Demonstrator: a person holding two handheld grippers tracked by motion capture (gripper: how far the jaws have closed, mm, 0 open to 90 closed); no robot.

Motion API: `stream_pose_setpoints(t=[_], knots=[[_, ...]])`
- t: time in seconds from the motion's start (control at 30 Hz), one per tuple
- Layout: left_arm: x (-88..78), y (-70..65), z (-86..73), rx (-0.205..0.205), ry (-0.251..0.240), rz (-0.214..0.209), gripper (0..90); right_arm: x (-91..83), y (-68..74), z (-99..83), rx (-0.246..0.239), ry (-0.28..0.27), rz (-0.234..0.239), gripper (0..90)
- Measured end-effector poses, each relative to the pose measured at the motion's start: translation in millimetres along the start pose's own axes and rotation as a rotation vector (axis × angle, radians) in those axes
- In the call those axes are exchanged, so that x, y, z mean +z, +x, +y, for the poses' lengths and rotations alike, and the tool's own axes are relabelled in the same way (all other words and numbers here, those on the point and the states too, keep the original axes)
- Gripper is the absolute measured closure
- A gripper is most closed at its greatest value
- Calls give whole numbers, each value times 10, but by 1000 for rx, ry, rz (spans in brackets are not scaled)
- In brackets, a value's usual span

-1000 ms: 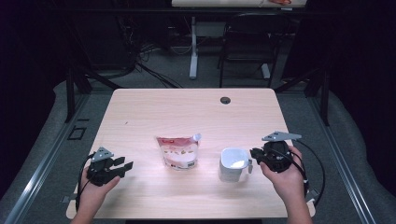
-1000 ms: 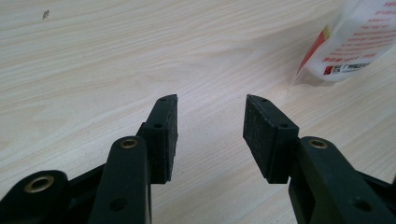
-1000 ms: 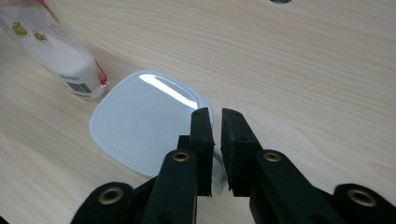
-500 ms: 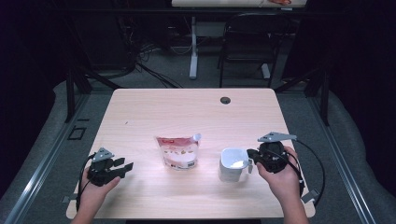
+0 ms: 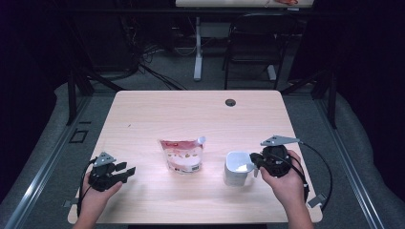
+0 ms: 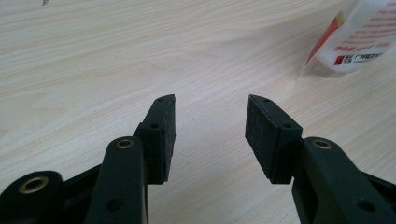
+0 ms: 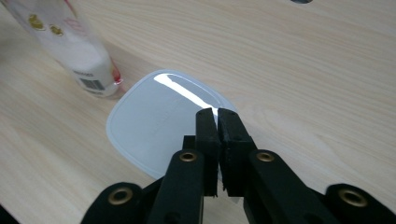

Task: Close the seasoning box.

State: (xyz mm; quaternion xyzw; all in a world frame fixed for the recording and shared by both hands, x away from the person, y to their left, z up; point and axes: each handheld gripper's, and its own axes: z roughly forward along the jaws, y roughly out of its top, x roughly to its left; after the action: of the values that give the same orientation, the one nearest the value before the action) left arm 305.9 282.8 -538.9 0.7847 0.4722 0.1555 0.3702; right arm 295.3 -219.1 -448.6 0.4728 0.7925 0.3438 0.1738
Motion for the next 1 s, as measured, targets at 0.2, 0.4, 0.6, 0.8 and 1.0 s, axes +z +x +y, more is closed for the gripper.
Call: stream_pose_setpoints(t=[0.2,0.4,0.6,0.8,1.0], knots=[[8,-5,-1,2,0,-3,526,4,5,-1,-22,-17,-15,850],[13,-2,-4,4,5,-3,525,17,14,-1,-22,5,-34,900],[15,-3,-7,2,8,-2,524,28,14,-5,-16,12,-22,900],[19,1,-10,4,7,-1,524,54,0,-21,-2,26,-22,900],[25,0,-12,6,7,0,523,95,-18,-37,7,33,-13,900]])
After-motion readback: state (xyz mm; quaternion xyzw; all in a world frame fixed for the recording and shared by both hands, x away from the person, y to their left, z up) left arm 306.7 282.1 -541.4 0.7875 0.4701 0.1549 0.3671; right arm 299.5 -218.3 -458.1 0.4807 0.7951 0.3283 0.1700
